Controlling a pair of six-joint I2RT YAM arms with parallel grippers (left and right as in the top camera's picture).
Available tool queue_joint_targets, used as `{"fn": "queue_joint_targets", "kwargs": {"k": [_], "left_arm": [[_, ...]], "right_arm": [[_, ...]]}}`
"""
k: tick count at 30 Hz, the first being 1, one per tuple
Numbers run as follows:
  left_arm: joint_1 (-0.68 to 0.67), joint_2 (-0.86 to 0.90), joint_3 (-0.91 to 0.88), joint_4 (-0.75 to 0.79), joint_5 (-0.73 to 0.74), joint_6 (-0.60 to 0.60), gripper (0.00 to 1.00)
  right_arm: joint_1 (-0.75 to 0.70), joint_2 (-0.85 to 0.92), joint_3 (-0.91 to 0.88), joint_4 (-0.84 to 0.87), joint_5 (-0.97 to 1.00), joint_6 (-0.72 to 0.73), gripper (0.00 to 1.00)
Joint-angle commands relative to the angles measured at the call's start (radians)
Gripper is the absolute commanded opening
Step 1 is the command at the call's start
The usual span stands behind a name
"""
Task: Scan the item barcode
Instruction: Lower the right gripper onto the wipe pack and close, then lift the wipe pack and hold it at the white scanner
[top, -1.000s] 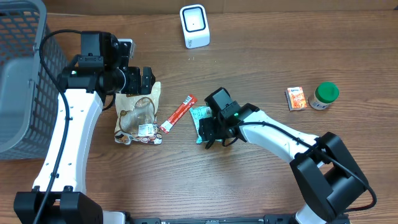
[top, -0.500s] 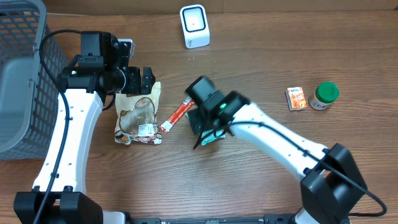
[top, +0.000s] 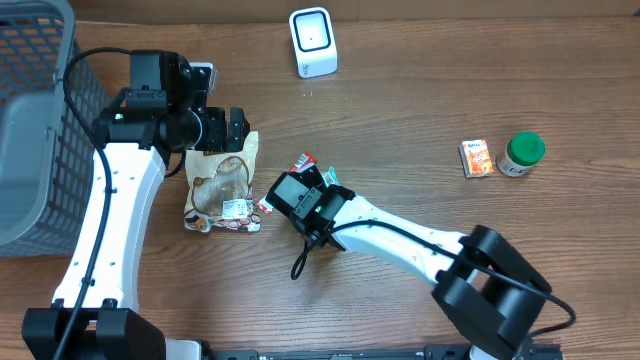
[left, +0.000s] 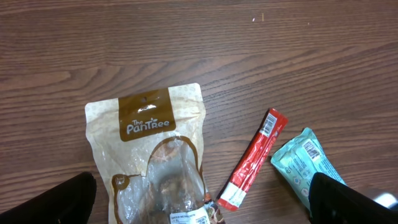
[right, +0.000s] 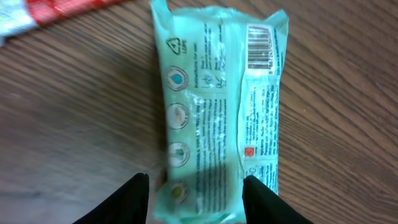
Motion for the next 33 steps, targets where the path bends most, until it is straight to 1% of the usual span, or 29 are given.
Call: {"fn": "queue_joint_targets", "kwargs": {"k": [1, 6, 9, 14, 17, 18, 19, 22, 23, 28, 31, 33], "left_arm": [[0.000, 0.009, 0.008, 0.005, 0.008, -0.011, 1.00], [0.000, 0.009, 0.008, 0.005, 0.008, -0.011, 1.00], [0.000, 0.009, 0.008, 0.005, 0.008, -0.011, 1.00], [0.000, 0.009, 0.008, 0.005, 0.008, -0.011, 1.00], [0.000, 0.009, 0.008, 0.005, 0.008, -0.011, 1.00], [0.000, 0.009, 0.008, 0.005, 0.008, -0.011, 1.00], [0.000, 0.009, 0.008, 0.005, 0.008, -0.011, 1.00], [0.000, 0.009, 0.008, 0.005, 0.008, -0.011, 1.00], [0.000, 0.009, 0.008, 0.005, 0.008, -0.011, 1.00], [0.000, 0.009, 0.008, 0.005, 0.008, -0.011, 1.00], [0.000, 0.009, 0.008, 0.005, 0.008, -0.011, 1.00], [0.000, 0.009, 0.008, 0.005, 0.008, -0.011, 1.00]], "right_arm": [[0.000, 0.044, -0.005, 0.030, 0.042, -0.049, 0.50], [0.000, 0.105, -0.005, 0.037, -0.003, -0.059, 0.49], [0.000, 0.127, -0.005, 0.036, -0.044, -0.058, 0.42], [-0.001, 0.126, -0.005, 0.024, -0.044, -0.057, 0.36], [-0.005, 0.126, -0.005, 0.023, -0.043, -0.053, 0.26], [-0.005, 0.126, -0.005, 0.023, -0.043, -0.053, 0.25], [-0.005, 0.124, 0.001, 0.023, -0.032, -0.054, 0.14], [-0.010, 0.107, 0.041, 0.010, -0.004, -0.055, 0.05], [-0.011, 0.097, 0.055, 0.003, 0.000, -0.055, 0.04], [-0.032, -0.016, 0.169, -0.054, -0.004, -0.092, 0.04], [-0.043, -0.076, 0.253, -0.116, -0.081, -0.197, 0.04], [-0.055, -0.103, 0.326, -0.178, -0.130, -0.226, 0.04]]}}
